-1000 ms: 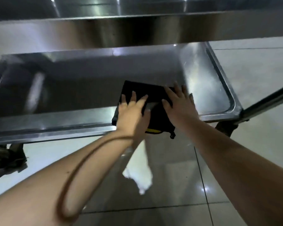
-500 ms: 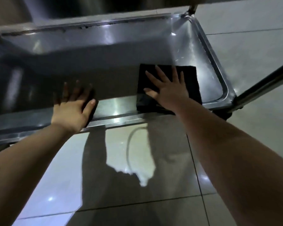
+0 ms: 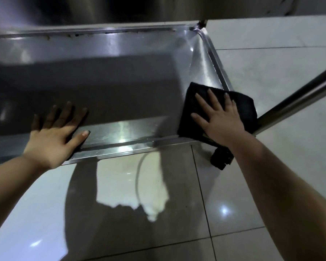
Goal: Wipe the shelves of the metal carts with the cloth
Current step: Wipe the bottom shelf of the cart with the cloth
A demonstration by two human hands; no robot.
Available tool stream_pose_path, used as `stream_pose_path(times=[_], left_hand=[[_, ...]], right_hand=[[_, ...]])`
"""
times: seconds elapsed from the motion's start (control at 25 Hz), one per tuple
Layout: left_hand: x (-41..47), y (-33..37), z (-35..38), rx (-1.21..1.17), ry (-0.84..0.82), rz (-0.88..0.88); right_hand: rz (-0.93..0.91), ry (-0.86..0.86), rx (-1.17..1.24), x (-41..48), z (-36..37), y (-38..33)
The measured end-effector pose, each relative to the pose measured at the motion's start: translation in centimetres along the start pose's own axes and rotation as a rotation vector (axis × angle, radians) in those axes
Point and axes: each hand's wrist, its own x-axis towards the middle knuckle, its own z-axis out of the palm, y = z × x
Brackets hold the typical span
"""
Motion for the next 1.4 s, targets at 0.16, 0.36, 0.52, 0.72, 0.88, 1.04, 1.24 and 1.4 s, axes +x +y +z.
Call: stream_pose_path(times=[0.16, 0.36, 0.52, 0.72, 0.88, 1.04, 1.24, 1.4], left_hand=[[0.1, 1.4, -1.4, -0.044, -0.054, -0.028], [5.5, 13.9, -2.0, -0.062, 0.085, 0.147], [9.3, 22.2, 0.1, -0.045, 0.031, 0.223], [9.3, 22.3, 2.7, 0.027, 0.141, 0.238], [9.3, 22.4, 2.3, 0.010, 0.167, 0.237], [9.2, 22.3, 2.1, -0.004, 0.126, 0.223], [9.4, 22.4, 1.9, 0.006, 0.094, 0.217], [9.7, 22.5, 1.6, -0.003, 0.051, 0.212]], right_hand=[[0.017, -0.028, -0.044, -1.0, 0.5, -0.3], [0.035, 0.017, -0.022, -0.6, 0.9, -0.4], [0.043, 0.042, -0.015, -0.7, 1.0, -0.5], [0.052, 0.027, -0.005, 0.6, 0.8, -0.4], [0.033, 0.070, 0.004, 9.4, -0.4, -0.9], [0.036, 0.001, 0.001, 18.3, -2.2, -1.9], [0.020, 0.033, 0.027, 14.9, -1.6, -1.1], [0.056, 0.071, 0.051, 5.6, -0.3, 0.0]])
